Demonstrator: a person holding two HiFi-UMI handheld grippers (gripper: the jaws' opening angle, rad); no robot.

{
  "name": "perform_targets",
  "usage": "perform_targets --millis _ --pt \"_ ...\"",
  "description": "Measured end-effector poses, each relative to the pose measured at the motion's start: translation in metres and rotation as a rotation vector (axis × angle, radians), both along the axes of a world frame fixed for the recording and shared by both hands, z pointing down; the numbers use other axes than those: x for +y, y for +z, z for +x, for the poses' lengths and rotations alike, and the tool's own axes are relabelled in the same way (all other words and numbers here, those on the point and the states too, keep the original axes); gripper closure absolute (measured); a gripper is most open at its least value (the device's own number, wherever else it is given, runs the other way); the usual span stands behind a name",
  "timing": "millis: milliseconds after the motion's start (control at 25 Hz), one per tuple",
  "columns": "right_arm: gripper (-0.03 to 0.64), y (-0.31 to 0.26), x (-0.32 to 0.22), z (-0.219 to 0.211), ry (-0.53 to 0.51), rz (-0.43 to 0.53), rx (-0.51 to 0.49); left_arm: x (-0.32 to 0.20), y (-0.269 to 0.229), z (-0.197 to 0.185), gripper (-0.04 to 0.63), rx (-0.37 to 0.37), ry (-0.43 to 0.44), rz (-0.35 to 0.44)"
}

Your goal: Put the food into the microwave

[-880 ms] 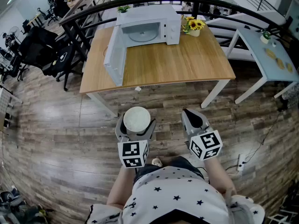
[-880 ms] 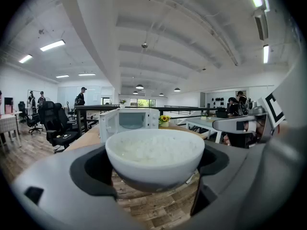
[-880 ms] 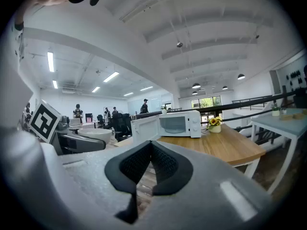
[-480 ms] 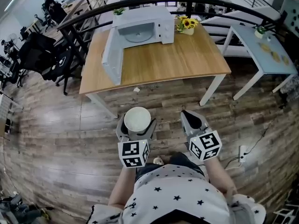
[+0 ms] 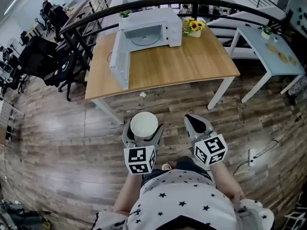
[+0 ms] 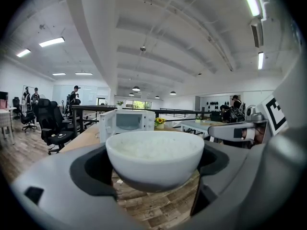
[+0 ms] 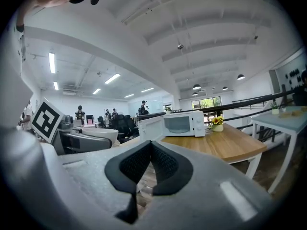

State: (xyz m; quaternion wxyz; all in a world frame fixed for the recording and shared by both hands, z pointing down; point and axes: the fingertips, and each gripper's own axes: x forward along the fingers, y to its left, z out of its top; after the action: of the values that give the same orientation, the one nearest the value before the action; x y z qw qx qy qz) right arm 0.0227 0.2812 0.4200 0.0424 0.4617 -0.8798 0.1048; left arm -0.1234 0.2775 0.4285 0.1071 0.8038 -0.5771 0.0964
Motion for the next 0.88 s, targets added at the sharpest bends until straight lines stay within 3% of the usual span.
perform_targets --millis 880 --pt "0.611 0.013 -0.027 -0.021 0.021 -0.026 0.017 -0.036 0.008 -0.019 0.081 0.028 0.022 -0.015"
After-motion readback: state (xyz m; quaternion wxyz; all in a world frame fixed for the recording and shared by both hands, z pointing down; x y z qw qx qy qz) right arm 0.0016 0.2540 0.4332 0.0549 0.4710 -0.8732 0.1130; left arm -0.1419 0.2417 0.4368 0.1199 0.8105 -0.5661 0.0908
